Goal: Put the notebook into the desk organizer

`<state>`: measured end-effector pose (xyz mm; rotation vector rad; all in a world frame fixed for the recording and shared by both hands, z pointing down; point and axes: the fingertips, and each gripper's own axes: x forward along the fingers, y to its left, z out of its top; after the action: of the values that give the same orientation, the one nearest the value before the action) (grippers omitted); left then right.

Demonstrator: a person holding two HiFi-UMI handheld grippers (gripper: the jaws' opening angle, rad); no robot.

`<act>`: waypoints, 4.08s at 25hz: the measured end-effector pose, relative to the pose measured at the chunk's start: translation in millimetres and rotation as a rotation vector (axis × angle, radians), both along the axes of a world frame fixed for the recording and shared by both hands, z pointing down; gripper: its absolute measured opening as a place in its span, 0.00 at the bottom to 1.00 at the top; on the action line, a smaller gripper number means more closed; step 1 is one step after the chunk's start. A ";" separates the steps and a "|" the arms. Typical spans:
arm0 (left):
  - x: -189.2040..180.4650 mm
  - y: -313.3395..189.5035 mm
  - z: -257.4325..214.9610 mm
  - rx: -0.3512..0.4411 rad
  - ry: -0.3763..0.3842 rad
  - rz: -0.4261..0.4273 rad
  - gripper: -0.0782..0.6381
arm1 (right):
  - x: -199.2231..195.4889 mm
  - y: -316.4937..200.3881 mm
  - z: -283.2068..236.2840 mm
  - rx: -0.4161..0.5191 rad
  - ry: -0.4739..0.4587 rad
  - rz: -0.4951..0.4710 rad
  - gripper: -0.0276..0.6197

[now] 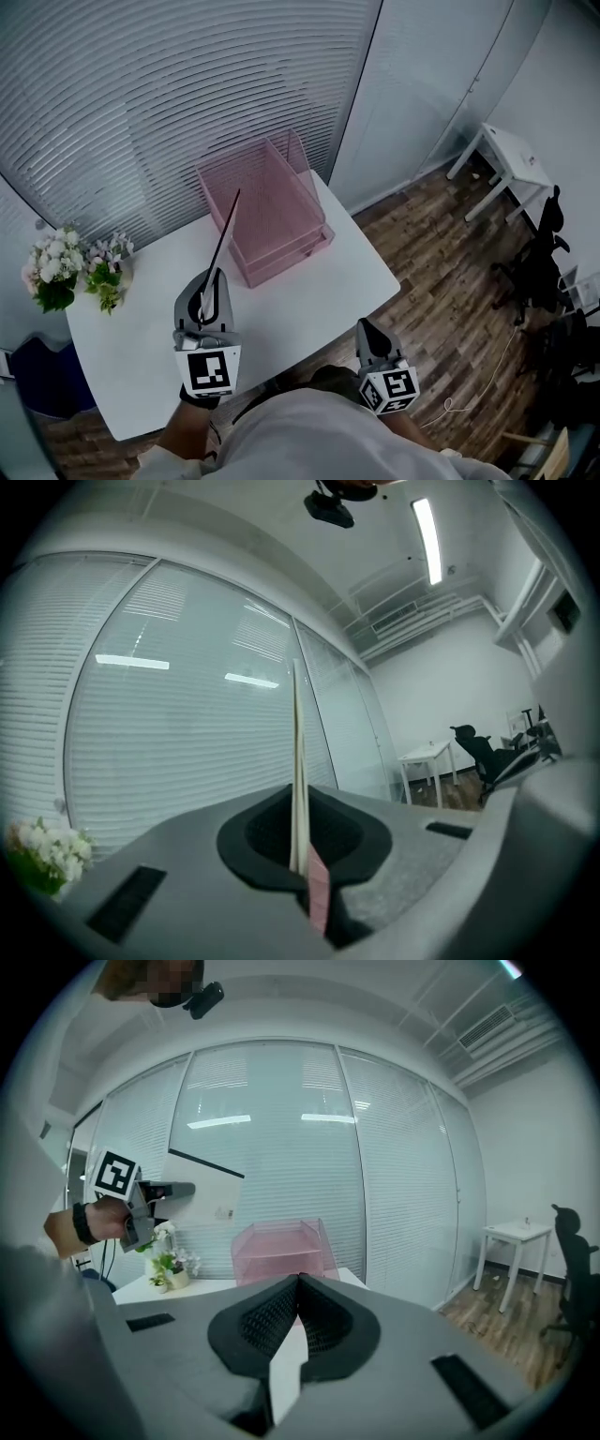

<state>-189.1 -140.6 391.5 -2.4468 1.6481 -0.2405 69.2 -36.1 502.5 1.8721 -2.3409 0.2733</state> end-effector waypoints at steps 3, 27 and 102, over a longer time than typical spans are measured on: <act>14.3 -26.6 -12.2 0.049 -0.085 -0.002 0.13 | 12.0 -8.6 7.2 -0.016 -0.007 0.010 0.06; 122.2 -206.2 90.7 -0.170 -1.147 -0.132 0.13 | 171.9 -107.8 17.1 -0.029 -0.077 -0.030 0.06; 149.3 -145.6 82.0 -0.475 -0.651 0.332 0.38 | 157.3 -136.0 13.4 -0.020 -0.105 -0.074 0.06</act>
<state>-39.8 -286.2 473.5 -2.4839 0.9662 -1.3337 226.5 -172.1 516.0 1.7995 -2.4594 0.3940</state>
